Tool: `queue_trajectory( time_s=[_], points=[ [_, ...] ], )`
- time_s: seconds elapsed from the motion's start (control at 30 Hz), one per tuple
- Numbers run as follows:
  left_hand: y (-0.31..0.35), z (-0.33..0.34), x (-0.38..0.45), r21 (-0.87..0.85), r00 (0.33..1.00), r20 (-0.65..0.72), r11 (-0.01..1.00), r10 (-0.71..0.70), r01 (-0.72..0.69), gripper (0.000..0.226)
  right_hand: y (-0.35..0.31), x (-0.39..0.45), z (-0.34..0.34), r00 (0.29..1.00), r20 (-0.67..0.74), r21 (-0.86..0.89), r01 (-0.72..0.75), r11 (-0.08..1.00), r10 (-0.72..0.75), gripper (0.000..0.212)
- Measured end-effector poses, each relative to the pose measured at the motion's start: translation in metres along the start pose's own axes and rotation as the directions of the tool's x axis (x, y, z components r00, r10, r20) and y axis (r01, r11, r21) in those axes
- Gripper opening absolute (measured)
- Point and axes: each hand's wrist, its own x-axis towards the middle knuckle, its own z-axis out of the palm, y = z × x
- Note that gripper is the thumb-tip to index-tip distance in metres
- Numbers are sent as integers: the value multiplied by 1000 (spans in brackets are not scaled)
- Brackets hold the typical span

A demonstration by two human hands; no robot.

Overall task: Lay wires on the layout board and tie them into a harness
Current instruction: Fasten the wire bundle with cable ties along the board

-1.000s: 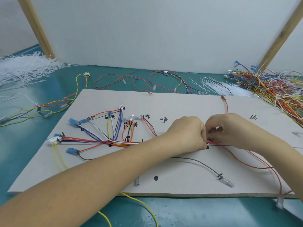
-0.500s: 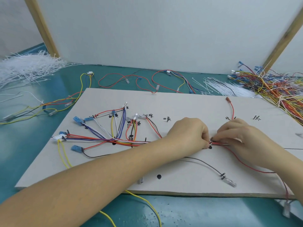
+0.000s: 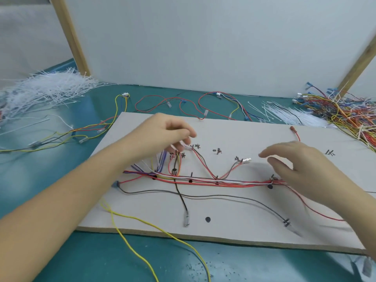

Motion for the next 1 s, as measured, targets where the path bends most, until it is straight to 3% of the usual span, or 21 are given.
queue_trajectory(
  time_s=[0.07,0.2,0.37,0.53,0.63,0.87,1.0],
  points=[
    [-14,-17,-4,17,995,-102,1000,-16,18,27,-31,5,1,997,-13,103,75,992,-74,23],
    [-45,-41,-5,27,946,-320,998,-44,56,29,-108,6,21,938,140,233,281,931,-318,22],
    [-69,-58,-9,-115,889,-452,993,-68,18,30,-184,19,59,872,156,252,420,872,-465,21],
    [-78,-76,-10,-370,861,-477,929,-178,-13,27,-217,51,87,926,108,257,327,910,-363,27],
    [-84,-81,-11,-463,818,-515,886,-256,-14,27,-230,70,101,938,155,260,264,929,-310,29],
    [-88,-65,-7,-390,822,-510,920,-254,43,27,-234,86,111,913,289,358,176,917,-288,18],
    [-89,-63,-6,-274,831,-515,959,-210,72,30,-221,87,93,864,433,444,43,895,-256,35]
  ],
)
